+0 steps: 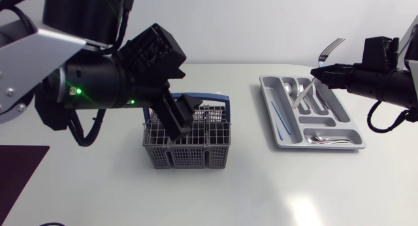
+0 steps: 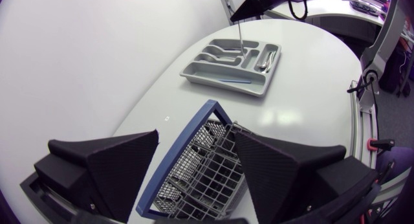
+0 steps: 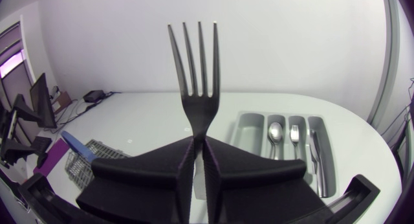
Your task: Unload the cutlery basket into the drawer organizer.
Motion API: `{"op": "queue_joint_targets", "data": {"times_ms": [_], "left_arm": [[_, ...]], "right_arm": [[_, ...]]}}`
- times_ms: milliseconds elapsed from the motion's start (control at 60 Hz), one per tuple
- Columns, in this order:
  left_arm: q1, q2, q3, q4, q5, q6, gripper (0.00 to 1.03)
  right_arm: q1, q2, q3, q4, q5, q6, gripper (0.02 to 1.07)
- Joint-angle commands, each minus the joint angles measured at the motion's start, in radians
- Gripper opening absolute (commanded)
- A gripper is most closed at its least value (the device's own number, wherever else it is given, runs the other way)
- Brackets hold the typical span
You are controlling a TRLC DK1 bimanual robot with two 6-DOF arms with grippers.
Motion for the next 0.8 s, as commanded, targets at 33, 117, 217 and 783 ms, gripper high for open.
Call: {"op": "queue_joint_targets", "data": {"times_ms": [33, 117, 217, 783], "left_arm": [[0.002, -0.031, -0.046, -0.01, -0.003, 0.026, 0.93], [-0.001, -0.037, -0.058, -0.014, -0.003, 0.033, 0.93], [-0.005, -0.048, -0.075, -0.02, -0.003, 0.046, 0.93], [-0.011, -0.113, -0.149, -0.054, 0.0, 0.106, 0.94]], "right_arm": [[-0.068, 0.109, 0.09, -0.024, -0.01, -0.089, 0.08], [-0.093, 0.184, 0.148, -0.056, 0.009, -0.131, 0.07], [-0.122, 0.276, 0.237, -0.102, 0.036, -0.168, 0.08], [-0.142, 0.718, 0.712, -0.383, 0.246, -0.297, 0.08]]}}
